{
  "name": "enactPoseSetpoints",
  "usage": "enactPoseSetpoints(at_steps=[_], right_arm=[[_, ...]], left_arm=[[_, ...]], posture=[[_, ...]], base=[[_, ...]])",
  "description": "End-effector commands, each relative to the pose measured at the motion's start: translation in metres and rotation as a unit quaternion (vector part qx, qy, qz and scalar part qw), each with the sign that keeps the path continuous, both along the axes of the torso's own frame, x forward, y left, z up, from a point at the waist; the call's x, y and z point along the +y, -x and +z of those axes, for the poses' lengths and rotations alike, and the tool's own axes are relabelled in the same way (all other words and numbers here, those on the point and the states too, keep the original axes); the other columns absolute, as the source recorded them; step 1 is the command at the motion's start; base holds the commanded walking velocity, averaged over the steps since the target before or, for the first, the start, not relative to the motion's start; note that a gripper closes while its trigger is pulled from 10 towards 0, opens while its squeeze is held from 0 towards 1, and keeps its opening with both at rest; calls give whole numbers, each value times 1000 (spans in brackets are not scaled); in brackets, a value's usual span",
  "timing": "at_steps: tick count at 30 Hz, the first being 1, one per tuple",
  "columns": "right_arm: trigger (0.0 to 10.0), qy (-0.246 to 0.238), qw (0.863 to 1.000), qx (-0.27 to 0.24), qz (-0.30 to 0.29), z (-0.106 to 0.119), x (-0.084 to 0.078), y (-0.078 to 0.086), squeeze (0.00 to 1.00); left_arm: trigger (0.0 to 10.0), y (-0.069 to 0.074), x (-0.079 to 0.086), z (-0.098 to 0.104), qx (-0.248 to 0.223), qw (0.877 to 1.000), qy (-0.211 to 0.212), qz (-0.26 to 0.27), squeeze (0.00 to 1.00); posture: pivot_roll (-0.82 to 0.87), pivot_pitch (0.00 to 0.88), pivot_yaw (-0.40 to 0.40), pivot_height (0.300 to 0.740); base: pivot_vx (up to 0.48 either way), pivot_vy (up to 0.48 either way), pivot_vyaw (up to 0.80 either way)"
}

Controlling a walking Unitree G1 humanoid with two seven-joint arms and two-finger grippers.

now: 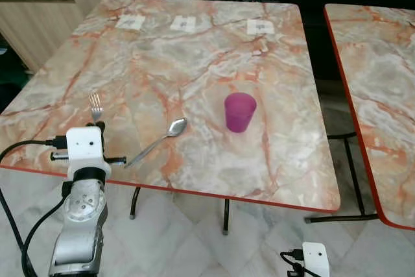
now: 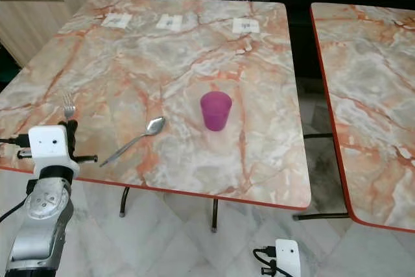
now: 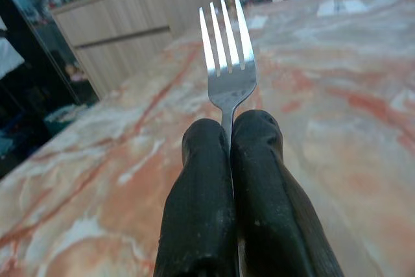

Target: Setting the table

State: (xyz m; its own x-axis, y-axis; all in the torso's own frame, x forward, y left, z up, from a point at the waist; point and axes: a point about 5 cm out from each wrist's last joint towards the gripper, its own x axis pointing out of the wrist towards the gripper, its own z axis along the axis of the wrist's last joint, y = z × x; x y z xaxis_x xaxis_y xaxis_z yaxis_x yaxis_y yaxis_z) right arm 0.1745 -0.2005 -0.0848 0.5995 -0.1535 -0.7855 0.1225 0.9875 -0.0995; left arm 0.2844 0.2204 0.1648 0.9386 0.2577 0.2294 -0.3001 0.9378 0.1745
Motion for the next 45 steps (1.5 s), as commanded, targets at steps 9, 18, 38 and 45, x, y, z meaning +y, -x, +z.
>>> enactPoseSetpoints(at_steps=[9,18,38,45], right_arm=[[10000,0,1000,10,-12,-4,-1,9,0],[10000,-10,1000,9,-13,-4,2,9,0],[10000,-11,1000,7,-11,-5,5,11,0],[10000,-12,1000,7,-7,-6,6,11,0]], left_arm=[[10000,-5,-7,1,-7,1000,2,-2,0],[10000,0,-10,-1,-9,1000,5,-5,0],[10000,-4,-11,14,-38,999,-11,-1,0],[10000,-5,-9,24,-53,998,-19,5,0]], posture=[[-58,99,6,740],[-42,81,9,740],[-42,50,28,740],[-37,52,29,740]], base=[[0,-430,0],[0,-464,-88],[0,-463,-295],[0,-447,0]])
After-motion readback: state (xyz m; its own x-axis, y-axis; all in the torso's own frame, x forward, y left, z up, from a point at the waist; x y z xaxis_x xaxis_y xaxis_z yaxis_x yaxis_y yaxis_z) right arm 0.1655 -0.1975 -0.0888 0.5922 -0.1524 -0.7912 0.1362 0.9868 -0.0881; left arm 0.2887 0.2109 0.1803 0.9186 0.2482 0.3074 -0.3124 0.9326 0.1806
